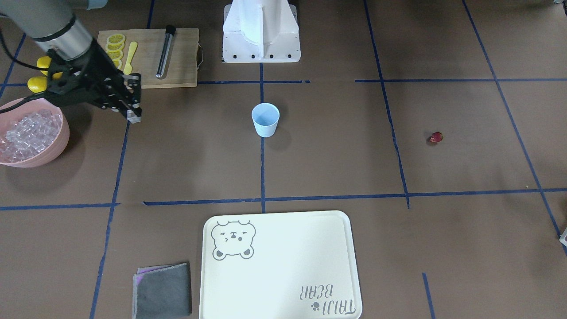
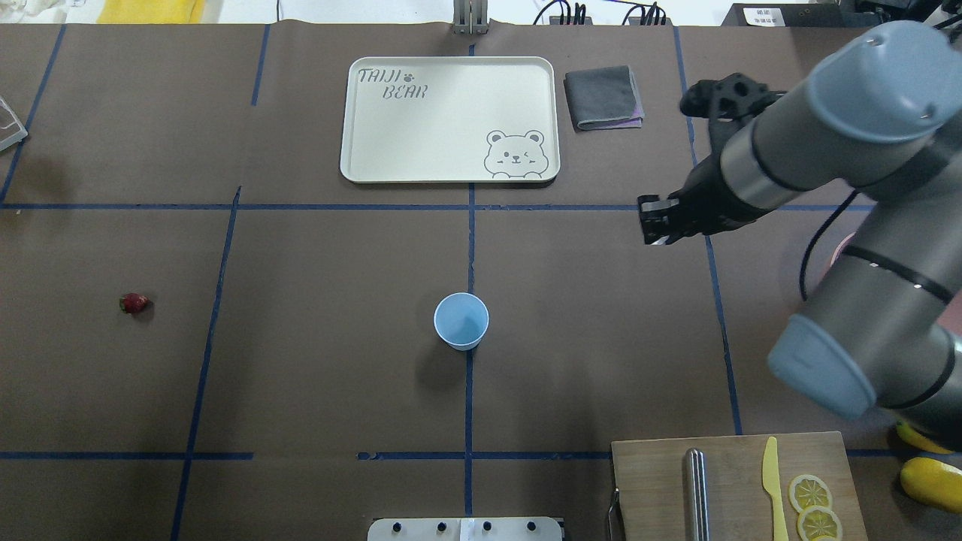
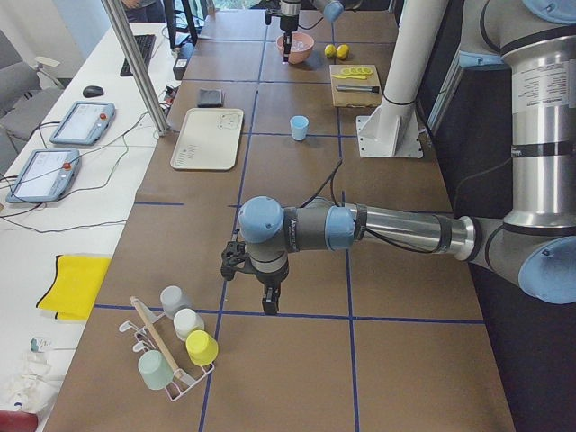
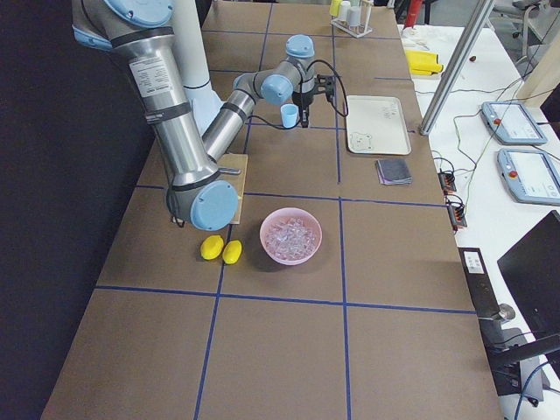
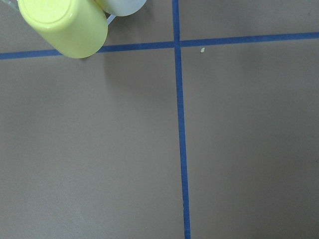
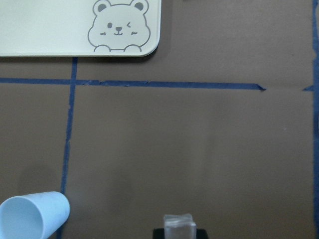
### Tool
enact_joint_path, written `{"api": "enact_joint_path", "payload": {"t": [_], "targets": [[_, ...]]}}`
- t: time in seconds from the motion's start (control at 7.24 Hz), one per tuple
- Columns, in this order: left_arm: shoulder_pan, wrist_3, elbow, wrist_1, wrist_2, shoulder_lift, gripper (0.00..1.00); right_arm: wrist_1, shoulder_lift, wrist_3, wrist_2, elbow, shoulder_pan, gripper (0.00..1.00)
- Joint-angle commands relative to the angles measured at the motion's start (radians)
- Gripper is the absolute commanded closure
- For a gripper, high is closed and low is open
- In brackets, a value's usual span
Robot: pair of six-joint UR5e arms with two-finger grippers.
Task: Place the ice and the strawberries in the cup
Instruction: 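Carry the ice with the right gripper over the blue cup and release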
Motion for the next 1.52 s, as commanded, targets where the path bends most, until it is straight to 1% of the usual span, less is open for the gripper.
{"api": "enact_joint_path", "payload": {"t": [0.0, 0.14, 0.28, 0.41, 0.69, 0.83, 0.97, 1.11, 1.24, 1.38], "targets": [[0.001, 0.0, -0.001, -0.001, 0.001, 0.0, 0.0, -0.119, 0.181, 0.143, -0.161, -0.05, -0.176, 1.0], [0.001, 0.0, -0.001, -0.001, -0.001, 0.0, 0.0, -0.119, 0.261, 0.2, -0.229, -0.131, -0.236, 1.0], [0.001, 0.001, -0.001, -0.001, -0.001, 0.0, 0.0, -0.116, 0.311, 0.229, -0.269, -0.203, -0.275, 1.0], [0.001, 0.001, -0.001, -0.001, -0.001, 0.0, 0.0, -0.111, 0.341, 0.251, -0.301, -0.254, -0.316, 1.0], [0.004, 0.001, -0.001, -0.001, -0.001, 0.0, 0.0, -0.099, 0.41, 0.278, -0.326, -0.35, -0.341, 1.0], [0.004, 0.0, -0.001, -0.001, -0.001, 0.0, 0.0, -0.059, 0.407, 0.279, -0.334, -0.381, -0.343, 1.0], [0.004, 0.0, -0.001, -0.001, -0.007, 0.0, 0.0, -0.057, 0.406, 0.268, -0.343, -0.389, -0.347, 0.96], [0.004, 0.0, 0.001, 0.001, -0.02, 0.0, 0.0, -0.056, 0.399, 0.245, -0.347, -0.391, -0.347, 0.38], [0.006, 0.0, 0.001, 0.001, -0.022, 0.0, 0.0, -0.056, 0.396, 0.231, -0.346, -0.385, -0.349, 0.01], [0.006, 0.0, 0.001, -0.001, -0.022, 0.0, 0.0, -0.057, 0.393, 0.231, -0.344, -0.385, -0.349, 0.01]]}}
